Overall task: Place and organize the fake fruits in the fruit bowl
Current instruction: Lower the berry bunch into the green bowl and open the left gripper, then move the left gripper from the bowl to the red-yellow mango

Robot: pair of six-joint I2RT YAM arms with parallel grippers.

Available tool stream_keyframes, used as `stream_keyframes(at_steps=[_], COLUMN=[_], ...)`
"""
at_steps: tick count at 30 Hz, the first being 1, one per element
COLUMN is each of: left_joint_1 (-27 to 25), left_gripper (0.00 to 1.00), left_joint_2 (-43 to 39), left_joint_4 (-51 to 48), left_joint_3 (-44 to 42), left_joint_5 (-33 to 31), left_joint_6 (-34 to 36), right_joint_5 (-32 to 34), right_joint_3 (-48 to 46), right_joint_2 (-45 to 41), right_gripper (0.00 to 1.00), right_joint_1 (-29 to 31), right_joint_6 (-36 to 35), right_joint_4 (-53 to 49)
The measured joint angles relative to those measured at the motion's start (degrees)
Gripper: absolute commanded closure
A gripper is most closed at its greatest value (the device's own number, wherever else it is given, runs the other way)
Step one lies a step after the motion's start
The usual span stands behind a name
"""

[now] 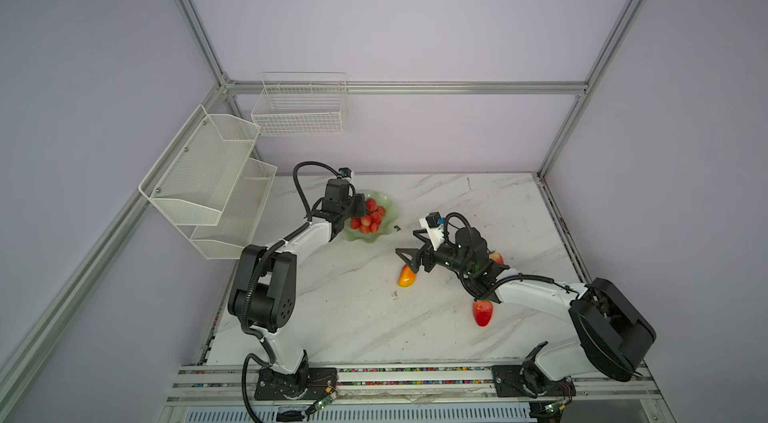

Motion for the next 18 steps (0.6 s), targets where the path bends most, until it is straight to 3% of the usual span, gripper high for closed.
stream_keyframes(at_steps=[7, 15, 18], left_joint_1=[0.02, -0.02, -0.66], left_gripper=[0.55, 0.36, 0.16], left_joint_2=[0.76, -2.67, -8.22], left_joint_4=[0.42, -0.11, -0.72], left_joint_3=[0.0, -0.31, -2.51], left_joint_5=[-0.48, -0.98, -2.8], left_joint_6=[0.68, 2.23, 4.35], right_joint_5=[0.17, 0.85, 0.98], right_joint_3=[0.0, 0.0, 0.0], right_joint_2=[0.0, 0.0, 0.0], right_gripper=[0.03, 0.03, 0.03], right_joint_1=[-0.02, -0.46, -0.96], right_joint_6=[0.0, 0.37, 0.7], right_joint_4=[0.0, -0.02, -0.09])
